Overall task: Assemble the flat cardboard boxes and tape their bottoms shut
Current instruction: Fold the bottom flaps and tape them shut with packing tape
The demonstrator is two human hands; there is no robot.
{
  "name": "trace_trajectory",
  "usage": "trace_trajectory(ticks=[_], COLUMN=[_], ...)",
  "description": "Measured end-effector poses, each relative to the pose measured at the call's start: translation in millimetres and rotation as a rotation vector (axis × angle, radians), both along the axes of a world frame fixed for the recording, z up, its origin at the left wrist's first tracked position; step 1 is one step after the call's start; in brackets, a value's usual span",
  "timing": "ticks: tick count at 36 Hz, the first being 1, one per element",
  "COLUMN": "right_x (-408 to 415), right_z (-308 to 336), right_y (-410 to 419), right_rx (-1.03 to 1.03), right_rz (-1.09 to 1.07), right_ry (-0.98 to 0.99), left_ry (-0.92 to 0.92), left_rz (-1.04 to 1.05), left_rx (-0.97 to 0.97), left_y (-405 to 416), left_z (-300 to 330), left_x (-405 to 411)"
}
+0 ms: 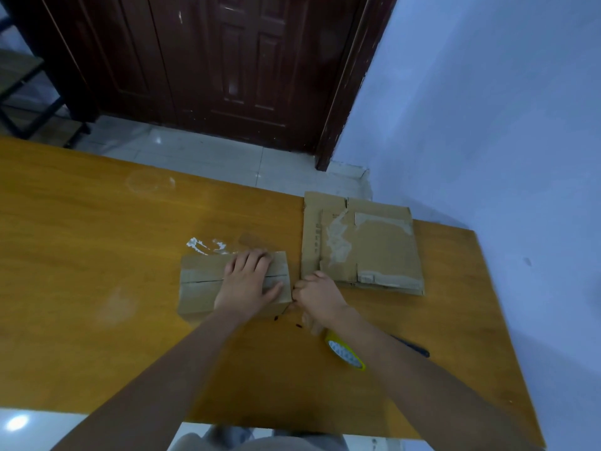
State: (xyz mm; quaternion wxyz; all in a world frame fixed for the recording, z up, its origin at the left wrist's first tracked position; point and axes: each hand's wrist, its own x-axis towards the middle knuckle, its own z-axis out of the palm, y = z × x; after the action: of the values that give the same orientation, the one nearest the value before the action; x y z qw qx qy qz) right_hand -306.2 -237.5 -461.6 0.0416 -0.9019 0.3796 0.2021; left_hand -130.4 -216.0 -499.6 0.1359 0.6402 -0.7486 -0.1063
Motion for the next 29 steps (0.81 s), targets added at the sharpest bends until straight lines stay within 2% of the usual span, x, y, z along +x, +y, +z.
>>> trace_trajectory(ticks=[4, 7, 14, 20, 26, 29], right_x=[0.1, -2.0, 1.0, 4.9, 3.9, 0.6], right_z=[-1.3, -7.5, -3.6, -3.0, -9.6, -12.0], right_y=[-1.0, -2.2, -19.0, -36.8, -39.7, -36.9], right_rx=[-0.037, -0.075, 0.002, 0.095, 0.300, 0.282], right_rz=[0.078, 0.055, 0.035, -0.097, -0.371, -0.437], right_ry=[0.037, 0.030, 0.102, 0.053, -0.070, -0.109], left_ry=[-0.012, -0.020, -0.012, -0.025, -0.036, -0.017], left_rz=[0.001, 0.001, -0.008, -0.001, -0.005, -0.006], left_rx=[-0.004, -0.011, -0.012, -0.015, -0.029, -0.022], left_y=[-0.2, -0.2, -0.7, -1.1, -0.8, -0.6], left_z=[0.0, 0.7, -1.2, -1.3, -1.7, -0.5], left_x=[-0.1, -0.5, 0.2, -0.2, -0.9, -0.6])
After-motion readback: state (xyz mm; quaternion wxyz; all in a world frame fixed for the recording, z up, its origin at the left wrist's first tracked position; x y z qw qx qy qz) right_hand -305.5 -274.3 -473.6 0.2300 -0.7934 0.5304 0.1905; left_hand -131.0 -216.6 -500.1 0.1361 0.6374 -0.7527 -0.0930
